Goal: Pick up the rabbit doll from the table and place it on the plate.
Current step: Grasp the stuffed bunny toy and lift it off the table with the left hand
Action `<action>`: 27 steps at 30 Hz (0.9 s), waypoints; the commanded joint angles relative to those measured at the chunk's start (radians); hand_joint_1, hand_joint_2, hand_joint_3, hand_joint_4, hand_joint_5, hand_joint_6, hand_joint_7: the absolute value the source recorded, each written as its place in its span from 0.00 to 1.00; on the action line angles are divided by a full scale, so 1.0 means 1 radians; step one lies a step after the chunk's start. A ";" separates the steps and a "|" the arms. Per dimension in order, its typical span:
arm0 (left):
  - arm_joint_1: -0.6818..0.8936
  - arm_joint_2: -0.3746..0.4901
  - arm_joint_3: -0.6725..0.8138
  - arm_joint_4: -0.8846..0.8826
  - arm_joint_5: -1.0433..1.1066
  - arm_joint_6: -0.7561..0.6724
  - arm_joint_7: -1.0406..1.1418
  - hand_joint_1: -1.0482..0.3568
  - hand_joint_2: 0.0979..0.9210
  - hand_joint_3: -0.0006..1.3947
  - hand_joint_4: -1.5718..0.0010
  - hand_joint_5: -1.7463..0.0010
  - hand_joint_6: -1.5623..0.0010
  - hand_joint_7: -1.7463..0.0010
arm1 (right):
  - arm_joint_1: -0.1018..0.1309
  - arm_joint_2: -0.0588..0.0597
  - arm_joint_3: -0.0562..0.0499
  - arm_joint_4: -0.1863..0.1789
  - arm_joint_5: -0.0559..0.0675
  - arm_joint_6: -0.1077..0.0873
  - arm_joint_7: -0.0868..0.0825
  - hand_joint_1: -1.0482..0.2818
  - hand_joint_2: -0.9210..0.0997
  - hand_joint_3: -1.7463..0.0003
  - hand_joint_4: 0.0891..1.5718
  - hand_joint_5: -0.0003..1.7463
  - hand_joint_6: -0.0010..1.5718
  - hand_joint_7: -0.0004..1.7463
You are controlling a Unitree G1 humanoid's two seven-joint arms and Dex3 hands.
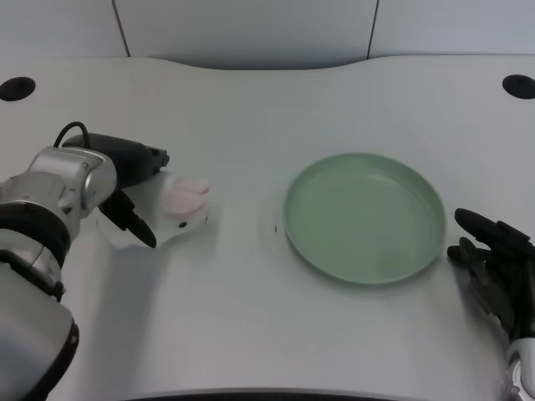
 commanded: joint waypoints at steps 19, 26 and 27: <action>0.012 -0.036 -0.116 0.034 0.096 0.060 0.160 0.01 0.94 0.00 0.96 0.98 0.94 0.97 | 0.038 0.001 -0.006 -0.022 0.012 -0.038 0.005 0.50 0.00 0.81 0.38 0.50 0.56 0.01; 0.030 -0.040 -0.156 0.044 0.134 0.083 0.216 0.04 0.88 0.00 0.92 0.95 0.91 0.97 | 0.061 0.001 0.010 -0.033 -0.010 -0.079 -0.027 0.53 0.00 0.81 0.39 0.51 0.56 0.01; 0.031 -0.040 -0.156 0.045 0.132 0.081 0.215 0.06 0.86 0.00 0.91 0.94 0.89 0.96 | 0.064 0.001 0.010 -0.032 -0.007 -0.087 -0.025 0.53 0.00 0.81 0.39 0.51 0.56 0.01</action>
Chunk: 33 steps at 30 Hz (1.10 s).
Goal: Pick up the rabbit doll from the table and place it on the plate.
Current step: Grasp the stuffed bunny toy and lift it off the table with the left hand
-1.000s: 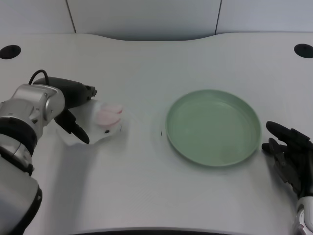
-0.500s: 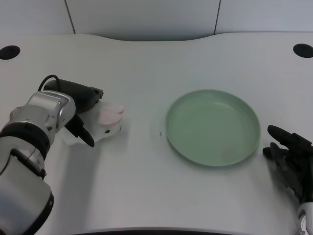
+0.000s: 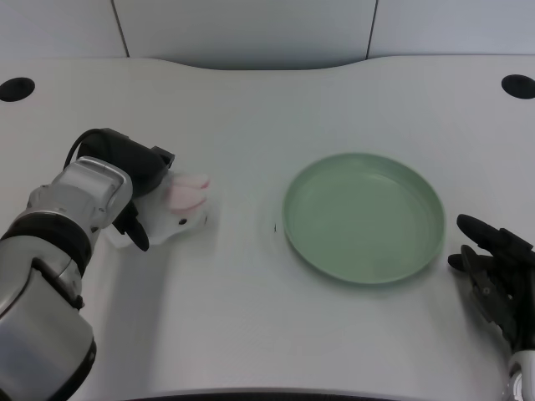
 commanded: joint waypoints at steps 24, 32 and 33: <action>0.054 0.015 0.016 0.011 -0.009 -0.013 0.234 0.44 0.88 0.00 0.63 0.08 0.53 0.56 | 0.021 -0.001 -0.035 0.015 0.053 -0.038 0.052 0.55 0.00 0.83 0.34 0.53 0.57 0.01; 0.056 0.017 0.093 0.008 -0.081 -0.025 0.220 0.51 0.95 0.03 0.61 0.24 0.50 0.54 | 0.016 -0.001 -0.021 0.010 0.038 -0.027 0.015 0.56 0.00 0.83 0.35 0.52 0.56 0.01; 0.058 0.019 0.114 0.007 -0.102 -0.032 0.220 0.52 0.98 0.07 0.63 0.31 0.53 0.58 | 0.014 -0.003 -0.023 0.014 0.041 -0.026 0.020 0.56 0.00 0.83 0.35 0.52 0.56 0.01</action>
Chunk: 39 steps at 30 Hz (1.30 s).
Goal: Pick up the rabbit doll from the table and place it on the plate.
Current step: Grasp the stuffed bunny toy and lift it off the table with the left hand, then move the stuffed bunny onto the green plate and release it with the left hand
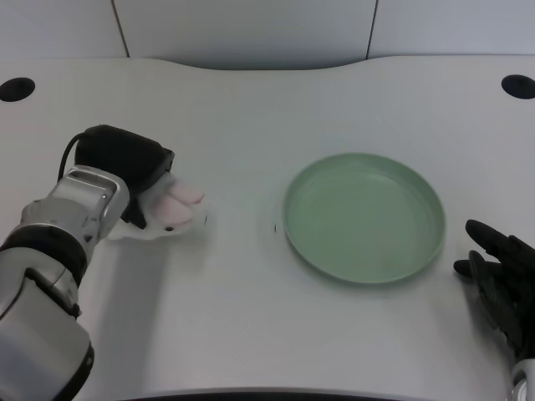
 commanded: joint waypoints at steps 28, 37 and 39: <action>-0.096 -0.101 0.514 -0.083 -0.522 -0.337 -0.263 0.59 0.89 0.05 0.45 0.00 0.53 0.00 | -0.051 -0.002 0.010 0.038 -0.020 0.059 -0.029 0.53 0.00 0.84 0.42 0.49 0.57 0.01; -0.150 -0.222 0.420 -0.081 -0.431 -0.312 -0.218 0.60 0.82 0.07 0.37 0.00 0.46 0.00 | -0.050 0.025 0.000 0.035 -0.003 0.051 -0.001 0.51 0.00 0.87 0.42 0.45 0.58 0.01; -0.159 -0.250 0.387 -0.075 -0.399 -0.291 -0.205 0.59 0.82 0.09 0.34 0.00 0.44 0.00 | -0.051 0.030 -0.002 0.028 0.003 0.058 0.011 0.51 0.00 0.86 0.43 0.46 0.59 0.01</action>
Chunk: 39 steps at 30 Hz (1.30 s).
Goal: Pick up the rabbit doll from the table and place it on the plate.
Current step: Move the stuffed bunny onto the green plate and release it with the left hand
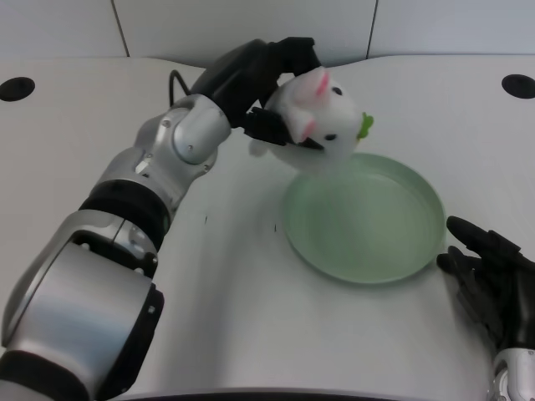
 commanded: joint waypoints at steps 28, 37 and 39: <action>0.006 -0.148 -0.140 0.051 0.116 0.153 -0.132 0.31 0.77 0.05 0.68 0.25 0.61 0.44 | 0.012 -0.001 -0.016 -0.028 0.042 0.000 0.065 0.54 0.00 0.84 0.42 0.48 0.58 0.00; -0.004 -0.133 -0.247 0.047 0.228 0.141 -0.102 0.07 0.89 0.01 0.99 0.92 0.89 0.97 | 0.012 -0.002 -0.013 -0.028 0.036 -0.009 0.056 0.53 0.00 0.84 0.43 0.48 0.58 0.01; -0.007 -0.132 -0.257 0.046 0.237 0.145 -0.094 0.06 0.90 0.01 1.00 0.98 0.96 0.99 | 0.011 0.001 -0.020 -0.029 0.049 -0.004 0.070 0.53 0.00 0.85 0.43 0.48 0.58 0.01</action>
